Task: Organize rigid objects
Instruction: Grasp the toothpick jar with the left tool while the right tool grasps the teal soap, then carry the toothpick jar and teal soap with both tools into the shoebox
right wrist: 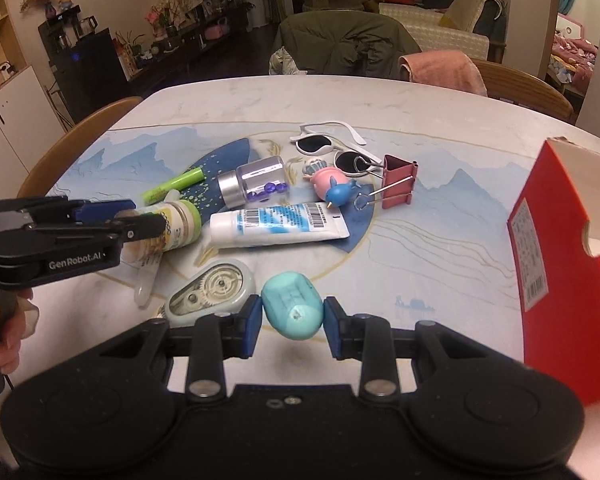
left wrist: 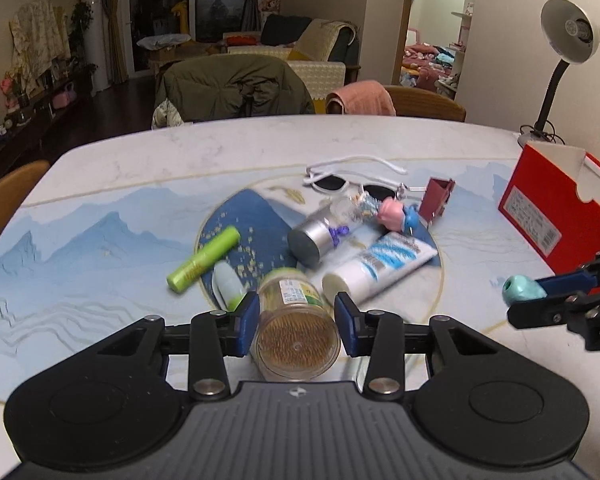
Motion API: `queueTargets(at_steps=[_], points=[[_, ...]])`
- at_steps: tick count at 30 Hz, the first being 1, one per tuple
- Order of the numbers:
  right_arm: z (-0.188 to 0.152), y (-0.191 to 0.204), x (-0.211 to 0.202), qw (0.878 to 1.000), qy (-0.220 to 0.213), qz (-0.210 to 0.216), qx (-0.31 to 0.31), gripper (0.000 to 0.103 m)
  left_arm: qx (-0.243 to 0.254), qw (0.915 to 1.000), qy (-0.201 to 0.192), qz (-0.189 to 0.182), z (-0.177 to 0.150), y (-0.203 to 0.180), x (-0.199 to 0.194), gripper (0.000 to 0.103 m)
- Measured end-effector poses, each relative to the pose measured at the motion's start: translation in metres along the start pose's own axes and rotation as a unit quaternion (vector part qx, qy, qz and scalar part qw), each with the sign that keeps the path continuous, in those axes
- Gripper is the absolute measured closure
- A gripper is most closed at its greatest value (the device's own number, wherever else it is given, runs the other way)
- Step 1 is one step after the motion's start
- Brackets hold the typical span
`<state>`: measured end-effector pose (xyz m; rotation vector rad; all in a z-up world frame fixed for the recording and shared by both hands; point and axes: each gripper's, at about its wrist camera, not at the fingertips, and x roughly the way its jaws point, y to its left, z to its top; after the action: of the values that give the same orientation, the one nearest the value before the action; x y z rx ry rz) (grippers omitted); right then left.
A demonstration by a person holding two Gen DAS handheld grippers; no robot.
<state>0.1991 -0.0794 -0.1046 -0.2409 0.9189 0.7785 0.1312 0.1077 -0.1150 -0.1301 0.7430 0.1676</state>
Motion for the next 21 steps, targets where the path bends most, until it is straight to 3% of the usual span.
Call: queueTargets(at_steps=[8, 12, 21], points=[[-0.017, 0.001, -0.011, 1.0, 0.006, 0.009, 0.003, 0.071, 0.003, 0.9998, 0.022, 0.0, -0.011, -0.006, 0.006, 0.064], [-0.02, 0.002, -0.014, 1.0, 0.005, 0.01, 0.003, 0.071, 0.008, 0.9986, 0.052, 0.002, -0.01, -0.008, 0.017, 0.064], [-0.023, 0.001, -0.017, 1.0, 0.004, 0.01, 0.007, 0.071, 0.06, 0.9955, 0.071, 0.021, 0.004, -0.019, 0.034, 0.062]])
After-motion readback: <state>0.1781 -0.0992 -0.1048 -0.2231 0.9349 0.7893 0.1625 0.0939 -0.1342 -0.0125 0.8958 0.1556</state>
